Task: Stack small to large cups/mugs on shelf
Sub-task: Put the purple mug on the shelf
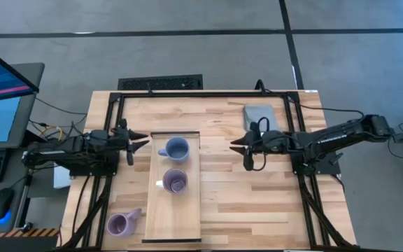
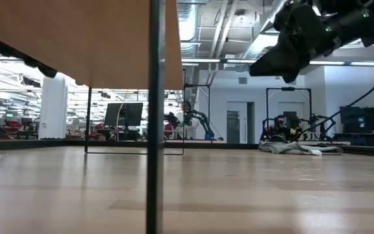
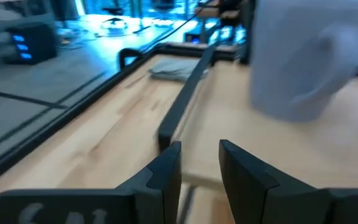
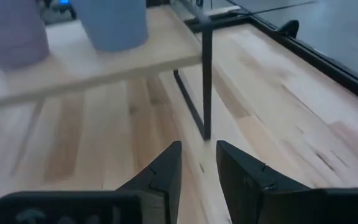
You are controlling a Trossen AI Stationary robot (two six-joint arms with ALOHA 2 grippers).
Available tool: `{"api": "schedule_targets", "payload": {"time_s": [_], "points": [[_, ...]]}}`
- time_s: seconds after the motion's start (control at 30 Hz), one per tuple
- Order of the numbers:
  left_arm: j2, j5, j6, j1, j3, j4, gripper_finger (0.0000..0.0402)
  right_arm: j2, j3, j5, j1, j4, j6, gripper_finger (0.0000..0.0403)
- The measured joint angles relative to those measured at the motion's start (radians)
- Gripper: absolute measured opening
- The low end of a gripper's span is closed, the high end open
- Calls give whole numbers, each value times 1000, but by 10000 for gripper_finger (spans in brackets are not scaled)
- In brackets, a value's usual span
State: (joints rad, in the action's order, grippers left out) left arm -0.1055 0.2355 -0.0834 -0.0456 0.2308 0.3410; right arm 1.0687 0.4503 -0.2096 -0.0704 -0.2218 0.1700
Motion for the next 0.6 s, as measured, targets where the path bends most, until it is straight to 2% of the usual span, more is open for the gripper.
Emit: {"api": "schedule_targets", "payload": {"time_s": [0.13, 0.33, 0.47, 0.6], "points": [[0, -67, -8, 0, 80, 47, 98, 20, -1, 0, -1, -54, 14, 123], [-29, -97, 18, 16, 245, 157, 98, 68, 2, 0, -1, -107, 8, 123], [-101, -143, 21, 44, 360, 224, 98, 116, -1, 0, -1, -119, 8, 123], [-233, -250, -6, 82, 482, 350, 98, 185, 1, 0, 1, -148, 8, 123]]}}
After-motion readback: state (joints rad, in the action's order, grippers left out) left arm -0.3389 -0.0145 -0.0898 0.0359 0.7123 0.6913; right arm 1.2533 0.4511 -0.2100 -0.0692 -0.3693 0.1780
